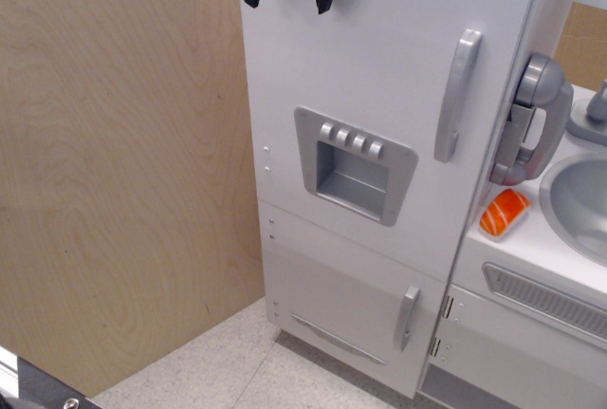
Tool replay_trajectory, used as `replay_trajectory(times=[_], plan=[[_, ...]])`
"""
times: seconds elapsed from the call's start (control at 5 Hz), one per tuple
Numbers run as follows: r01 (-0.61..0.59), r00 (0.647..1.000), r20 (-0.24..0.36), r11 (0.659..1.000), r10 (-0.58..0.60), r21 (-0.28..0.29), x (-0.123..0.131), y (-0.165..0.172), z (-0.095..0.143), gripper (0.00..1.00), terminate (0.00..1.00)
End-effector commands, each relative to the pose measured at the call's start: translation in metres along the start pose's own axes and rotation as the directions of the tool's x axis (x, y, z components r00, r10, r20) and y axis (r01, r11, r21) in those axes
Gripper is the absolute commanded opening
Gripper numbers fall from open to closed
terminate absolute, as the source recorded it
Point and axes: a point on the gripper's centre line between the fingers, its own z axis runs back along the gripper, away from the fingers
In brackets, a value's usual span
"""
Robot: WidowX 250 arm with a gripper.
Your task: Close fridge
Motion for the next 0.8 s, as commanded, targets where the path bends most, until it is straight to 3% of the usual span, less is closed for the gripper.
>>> replay_trajectory(times=[0.0,0.2,0.4,0.6], plan=[[0.074,0.997,-0.029,0.996,-0.076,-0.049,-0.047,0.044,0.061,1.0,0.0],[0.137,0.988,-0.064,0.99,-0.14,-0.038,-0.077,0.055,0.058,1.0,0.0],[0.137,0.988,-0.064,0.99,-0.14,-0.038,-0.077,0.055,0.058,1.0,0.0],[0.137,0.988,-0.064,0.99,-0.14,-0.038,-0.077,0.055,0.058,1.0,1.0]])
